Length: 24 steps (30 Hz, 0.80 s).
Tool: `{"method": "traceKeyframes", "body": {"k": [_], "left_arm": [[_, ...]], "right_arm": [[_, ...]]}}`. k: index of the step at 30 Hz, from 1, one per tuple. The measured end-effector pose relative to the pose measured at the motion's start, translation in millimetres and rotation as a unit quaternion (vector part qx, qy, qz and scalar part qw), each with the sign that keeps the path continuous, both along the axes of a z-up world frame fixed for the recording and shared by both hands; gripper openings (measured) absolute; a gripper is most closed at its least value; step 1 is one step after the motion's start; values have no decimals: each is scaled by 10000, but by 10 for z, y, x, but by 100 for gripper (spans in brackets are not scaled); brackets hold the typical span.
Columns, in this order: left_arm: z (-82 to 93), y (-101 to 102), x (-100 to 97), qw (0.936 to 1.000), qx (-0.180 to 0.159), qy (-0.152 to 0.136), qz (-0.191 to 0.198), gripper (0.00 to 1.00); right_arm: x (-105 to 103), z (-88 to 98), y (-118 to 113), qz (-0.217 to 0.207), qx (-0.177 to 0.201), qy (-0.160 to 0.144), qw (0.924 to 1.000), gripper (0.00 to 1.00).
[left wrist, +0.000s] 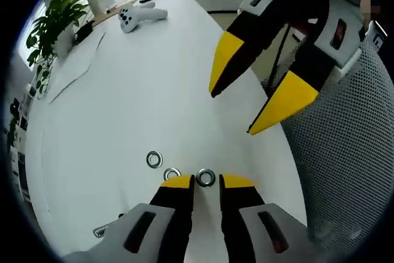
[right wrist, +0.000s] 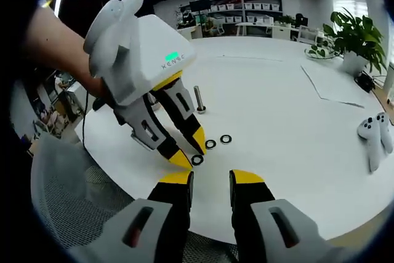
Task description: Place the washer onto the threaded stud by aligning its center hole with the stud, sliding it down to the base, and recovering from edge contact or off-axis alignment until the washer reaches the visible bottom stop.
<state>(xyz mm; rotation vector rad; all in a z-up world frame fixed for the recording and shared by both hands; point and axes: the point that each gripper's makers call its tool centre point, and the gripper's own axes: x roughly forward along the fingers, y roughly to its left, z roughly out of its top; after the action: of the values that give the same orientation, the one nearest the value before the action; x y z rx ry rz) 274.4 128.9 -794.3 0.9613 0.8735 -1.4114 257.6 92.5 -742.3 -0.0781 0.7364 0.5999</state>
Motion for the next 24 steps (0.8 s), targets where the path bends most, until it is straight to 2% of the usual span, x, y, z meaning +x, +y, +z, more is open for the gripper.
{"method": "traceKeyframes", "body": {"k": [13, 19, 21, 24], "left_arm": [[-3, 111, 70, 9999, 109, -58, 50, 10], [-1, 293, 134, 9995, 271, -54, 159, 10], [-4, 377, 136, 9989, 386, 39, 256, 10], [-8, 432, 134, 9986, 506, 14, 146, 10]], "right_arm": [[-3, 2, -1, 5, -3, -5, 10000, 27], [-2, 0, -4, -1, -2, 0, 10000, 27], [-2, 2, -5, -8, 5, 2, 10000, 27], [-1, 4, -4, -5, 7, -5, 10000, 27]]}}
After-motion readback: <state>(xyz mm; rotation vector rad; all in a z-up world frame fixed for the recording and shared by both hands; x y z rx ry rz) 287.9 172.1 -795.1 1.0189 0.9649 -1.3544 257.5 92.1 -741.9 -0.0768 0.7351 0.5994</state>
